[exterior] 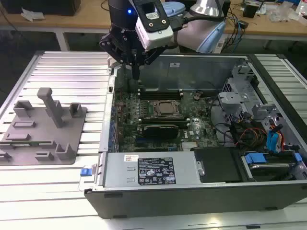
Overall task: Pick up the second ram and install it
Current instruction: 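Reach for the second ram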
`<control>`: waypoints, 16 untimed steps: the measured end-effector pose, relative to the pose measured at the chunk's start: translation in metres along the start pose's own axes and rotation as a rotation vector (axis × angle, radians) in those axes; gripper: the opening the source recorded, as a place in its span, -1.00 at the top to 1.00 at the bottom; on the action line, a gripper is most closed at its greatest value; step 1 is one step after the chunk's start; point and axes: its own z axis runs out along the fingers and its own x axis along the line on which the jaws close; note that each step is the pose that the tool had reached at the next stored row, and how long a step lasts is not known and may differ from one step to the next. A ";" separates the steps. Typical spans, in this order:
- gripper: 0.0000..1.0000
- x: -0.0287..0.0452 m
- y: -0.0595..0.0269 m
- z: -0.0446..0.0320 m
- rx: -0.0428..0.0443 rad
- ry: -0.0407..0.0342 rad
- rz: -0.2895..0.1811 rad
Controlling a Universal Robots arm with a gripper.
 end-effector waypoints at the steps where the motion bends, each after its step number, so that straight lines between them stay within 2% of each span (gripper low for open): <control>1: 0.84 0.0000 0.0000 0.0000 0.0000 0.0000 0.000; 6: 0.84 0.0001 0.0000 0.0000 0.0000 0.0000 0.000; 16: 0.84 0.0135 -0.0010 -0.0003 0.0002 0.0001 -0.002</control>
